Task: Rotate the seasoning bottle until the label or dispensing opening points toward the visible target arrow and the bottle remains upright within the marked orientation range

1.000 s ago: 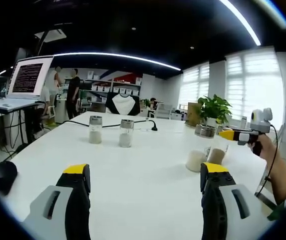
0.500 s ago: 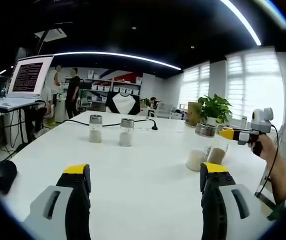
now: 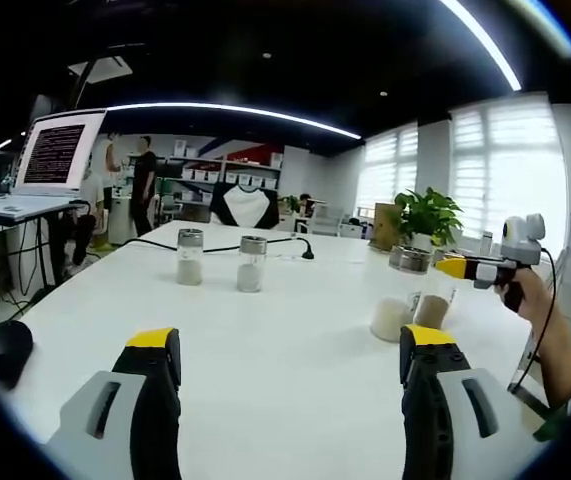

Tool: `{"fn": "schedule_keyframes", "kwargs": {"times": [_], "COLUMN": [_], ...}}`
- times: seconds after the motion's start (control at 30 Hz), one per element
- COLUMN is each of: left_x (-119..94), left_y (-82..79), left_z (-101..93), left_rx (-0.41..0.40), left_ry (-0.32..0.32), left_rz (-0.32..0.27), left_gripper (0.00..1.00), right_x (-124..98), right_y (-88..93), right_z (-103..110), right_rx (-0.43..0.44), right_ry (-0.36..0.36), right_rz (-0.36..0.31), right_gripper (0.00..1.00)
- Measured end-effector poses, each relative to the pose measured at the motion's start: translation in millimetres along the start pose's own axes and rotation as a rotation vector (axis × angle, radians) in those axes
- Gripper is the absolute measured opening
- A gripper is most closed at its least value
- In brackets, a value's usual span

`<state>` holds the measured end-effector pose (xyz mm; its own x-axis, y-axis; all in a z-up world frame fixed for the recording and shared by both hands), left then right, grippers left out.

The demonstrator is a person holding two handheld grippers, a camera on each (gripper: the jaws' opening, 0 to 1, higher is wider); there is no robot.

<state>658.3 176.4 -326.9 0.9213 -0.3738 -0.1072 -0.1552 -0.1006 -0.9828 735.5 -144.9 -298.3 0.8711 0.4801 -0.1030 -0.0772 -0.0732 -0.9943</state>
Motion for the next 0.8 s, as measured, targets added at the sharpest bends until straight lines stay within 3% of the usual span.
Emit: {"fn": "schedule_keyframes", "kwargs": {"times": [0.27, 0.5, 0.8], "left_x": [0.2, 0.0, 0.6], "left_y": [0.0, -2.0, -2.9], "left_z": [-0.4, -4.6, -6.2], "left_rx": [-0.001, 0.014, 0.031], "left_ry": [-0.001, 0.01, 0.021], "left_rz": [0.0, -0.001, -0.004], "left_gripper": [0.95, 0.96, 0.96], "right_x": [-9.8, -21.0, -47.4], "right_y": [-9.8, -9.4, -8.8], "right_z": [7.3, 6.3, 16.9], "right_rx": [-0.029, 0.0, -0.014], "right_ry": [0.015, 0.067, 0.135], "right_rz": [-0.023, -0.016, -0.045], "right_gripper": [0.46, 0.6, 0.58]}}
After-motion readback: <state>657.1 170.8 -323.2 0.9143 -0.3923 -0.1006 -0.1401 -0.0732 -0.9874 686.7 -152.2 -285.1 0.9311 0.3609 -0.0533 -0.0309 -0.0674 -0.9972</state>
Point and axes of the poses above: the point that each gripper's makers call its tool centre point, and the gripper's own axes: x roughly forward along the fingers, z roughly to its left, y roughly out of its underside, the point moved 6 cm from there along -x, roughly backward along the fingers, and after that the axes turned 1 degree about -z, right-handed, at the moved point
